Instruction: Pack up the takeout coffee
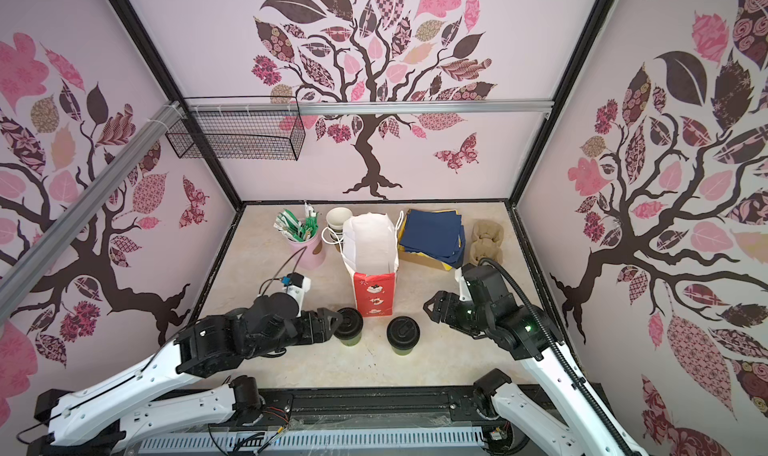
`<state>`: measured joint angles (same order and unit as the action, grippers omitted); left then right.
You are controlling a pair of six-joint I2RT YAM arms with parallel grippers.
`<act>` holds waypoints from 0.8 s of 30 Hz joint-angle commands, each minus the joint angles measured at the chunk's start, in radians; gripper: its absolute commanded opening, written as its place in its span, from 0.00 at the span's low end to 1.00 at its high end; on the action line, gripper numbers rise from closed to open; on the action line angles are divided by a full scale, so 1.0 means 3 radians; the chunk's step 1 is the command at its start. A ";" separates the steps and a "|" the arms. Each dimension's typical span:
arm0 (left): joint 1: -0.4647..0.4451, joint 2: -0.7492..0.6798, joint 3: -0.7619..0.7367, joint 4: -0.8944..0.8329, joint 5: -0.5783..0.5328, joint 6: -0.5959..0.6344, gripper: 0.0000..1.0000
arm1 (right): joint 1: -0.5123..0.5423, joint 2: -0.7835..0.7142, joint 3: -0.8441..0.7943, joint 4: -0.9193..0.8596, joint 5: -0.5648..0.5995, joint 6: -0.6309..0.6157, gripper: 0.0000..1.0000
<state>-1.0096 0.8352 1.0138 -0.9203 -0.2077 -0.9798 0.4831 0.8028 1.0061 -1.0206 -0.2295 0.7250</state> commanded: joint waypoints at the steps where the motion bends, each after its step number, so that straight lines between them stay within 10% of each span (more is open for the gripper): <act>1: 0.0407 -0.0009 0.0245 -0.0264 0.0057 0.0186 0.82 | 0.0006 0.0179 0.0126 -0.0413 0.0161 -0.0226 0.75; 6: 0.1127 0.0074 0.0377 -0.0287 0.0483 0.0285 0.83 | 0.0117 0.0318 0.0118 -0.0400 0.0223 -0.0103 0.78; 10: 0.1513 0.0110 0.0299 -0.0171 0.0704 0.0178 0.83 | 0.0849 0.0605 0.0142 -0.0269 0.0734 0.0267 0.82; 24: 0.1601 0.0306 0.0257 0.0196 0.0787 0.0023 0.83 | 0.1282 0.0897 -0.0101 0.0211 0.0827 0.0674 0.90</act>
<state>-0.5316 0.9298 1.0939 -0.9142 0.0113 -0.9691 0.8562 1.0668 0.9806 -0.9730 0.0113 0.9047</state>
